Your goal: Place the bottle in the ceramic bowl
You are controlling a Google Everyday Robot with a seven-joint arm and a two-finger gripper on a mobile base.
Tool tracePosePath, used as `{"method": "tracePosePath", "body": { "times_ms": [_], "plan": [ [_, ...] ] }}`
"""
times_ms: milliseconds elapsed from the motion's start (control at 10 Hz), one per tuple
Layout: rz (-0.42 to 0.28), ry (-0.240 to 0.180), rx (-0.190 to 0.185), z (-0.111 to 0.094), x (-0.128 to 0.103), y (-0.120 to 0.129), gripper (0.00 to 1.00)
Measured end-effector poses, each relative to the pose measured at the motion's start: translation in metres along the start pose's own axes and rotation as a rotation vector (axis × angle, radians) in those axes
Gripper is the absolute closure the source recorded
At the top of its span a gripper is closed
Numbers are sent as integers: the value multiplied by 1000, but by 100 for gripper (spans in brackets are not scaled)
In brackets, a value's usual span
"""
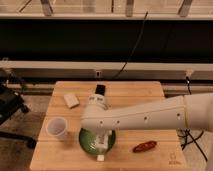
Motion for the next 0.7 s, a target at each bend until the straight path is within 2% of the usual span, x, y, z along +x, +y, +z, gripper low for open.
{"method": "tracePosePath", "body": {
  "times_ms": [100, 200, 700],
  "plan": [
    [-3, 0, 1, 0, 0, 0, 79],
    [-6, 0, 2, 0, 0, -1, 85],
    [-22, 1, 6, 0, 1, -1, 86]
  ]
}}
